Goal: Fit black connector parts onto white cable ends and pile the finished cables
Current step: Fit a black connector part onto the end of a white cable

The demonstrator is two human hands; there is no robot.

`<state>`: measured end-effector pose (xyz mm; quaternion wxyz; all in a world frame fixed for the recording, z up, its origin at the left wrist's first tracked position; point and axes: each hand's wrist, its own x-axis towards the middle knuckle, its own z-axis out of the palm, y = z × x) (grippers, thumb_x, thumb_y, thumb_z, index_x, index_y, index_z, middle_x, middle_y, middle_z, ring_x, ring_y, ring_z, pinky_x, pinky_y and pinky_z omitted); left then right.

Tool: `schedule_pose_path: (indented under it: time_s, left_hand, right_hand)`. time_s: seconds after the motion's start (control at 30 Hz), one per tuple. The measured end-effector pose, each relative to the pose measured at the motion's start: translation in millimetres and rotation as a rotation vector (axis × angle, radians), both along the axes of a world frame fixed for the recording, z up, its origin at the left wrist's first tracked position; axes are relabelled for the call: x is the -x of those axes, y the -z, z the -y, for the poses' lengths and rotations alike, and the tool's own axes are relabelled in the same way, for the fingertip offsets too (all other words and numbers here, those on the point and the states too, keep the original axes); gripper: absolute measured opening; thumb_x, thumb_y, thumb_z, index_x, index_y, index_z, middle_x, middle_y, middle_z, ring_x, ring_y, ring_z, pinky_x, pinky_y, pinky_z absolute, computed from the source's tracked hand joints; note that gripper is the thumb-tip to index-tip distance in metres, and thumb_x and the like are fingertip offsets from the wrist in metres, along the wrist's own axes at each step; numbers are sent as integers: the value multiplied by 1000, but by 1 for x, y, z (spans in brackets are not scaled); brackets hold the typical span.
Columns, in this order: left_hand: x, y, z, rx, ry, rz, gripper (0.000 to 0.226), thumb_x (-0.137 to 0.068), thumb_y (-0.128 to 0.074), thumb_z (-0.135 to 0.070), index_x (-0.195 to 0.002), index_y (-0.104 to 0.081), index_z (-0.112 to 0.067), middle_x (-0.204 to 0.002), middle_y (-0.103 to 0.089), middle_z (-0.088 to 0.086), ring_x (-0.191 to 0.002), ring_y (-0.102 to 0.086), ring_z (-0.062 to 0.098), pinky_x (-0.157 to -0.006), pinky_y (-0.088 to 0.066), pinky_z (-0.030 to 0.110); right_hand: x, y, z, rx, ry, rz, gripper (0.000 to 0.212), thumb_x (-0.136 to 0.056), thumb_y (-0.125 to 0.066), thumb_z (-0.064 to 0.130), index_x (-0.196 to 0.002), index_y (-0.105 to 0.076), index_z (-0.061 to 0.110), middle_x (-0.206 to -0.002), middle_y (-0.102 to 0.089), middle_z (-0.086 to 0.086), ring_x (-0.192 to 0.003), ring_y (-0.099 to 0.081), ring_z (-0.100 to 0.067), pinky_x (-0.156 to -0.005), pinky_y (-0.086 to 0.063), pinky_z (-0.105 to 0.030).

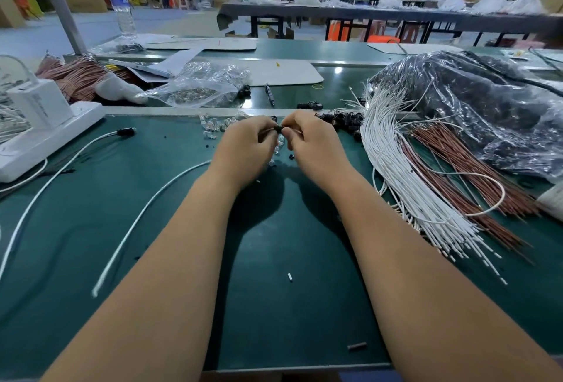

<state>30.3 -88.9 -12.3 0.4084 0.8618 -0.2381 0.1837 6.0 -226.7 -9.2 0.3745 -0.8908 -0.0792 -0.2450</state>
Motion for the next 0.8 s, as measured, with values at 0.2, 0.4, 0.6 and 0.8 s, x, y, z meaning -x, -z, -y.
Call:
schedule_pose_path:
  time_s: [0.2,0.4,0.6,0.8]
  left_hand:
    - [0,-6,-5,365,58,-214,11,-85,-65,0,-92,-72,-5,-73,-70,1,-63,-63,1,-66,-52,16]
    - [-3,-6,-13,395,-33,-257,7,-86,-67,-7,-85,-72,-11,-71,-69,-2,-66,-59,8,-68,-47,19]
    - [-6,-5,-19,420,-57,-253,19,-86,-67,-9,-74,-68,-23,-68,-68,-6,-54,-53,-3,-59,-44,13]
    - [-8,-4,-21,431,-38,-294,13,-85,-67,-12,-76,-70,-21,-68,-69,-4,-50,-50,-7,-57,-39,14]
  right_hand:
    - [0,0,0,-81,-43,1,9,-93,-58,11,-96,-66,13,-66,-60,11,-65,-57,-9,-72,-53,-39]
    - [3,-2,5,-41,44,49,9,-89,-64,18,-93,-58,23,-71,-62,10,-65,-59,-7,-67,-52,-33]
    - [9,-7,8,59,114,161,8,-88,-60,15,-95,-60,20,-73,-61,11,-64,-59,-14,-62,-52,-34]
    - [8,-9,8,139,138,202,5,-89,-63,16,-91,-68,18,-79,-67,7,-65,-56,-13,-62,-51,-32]
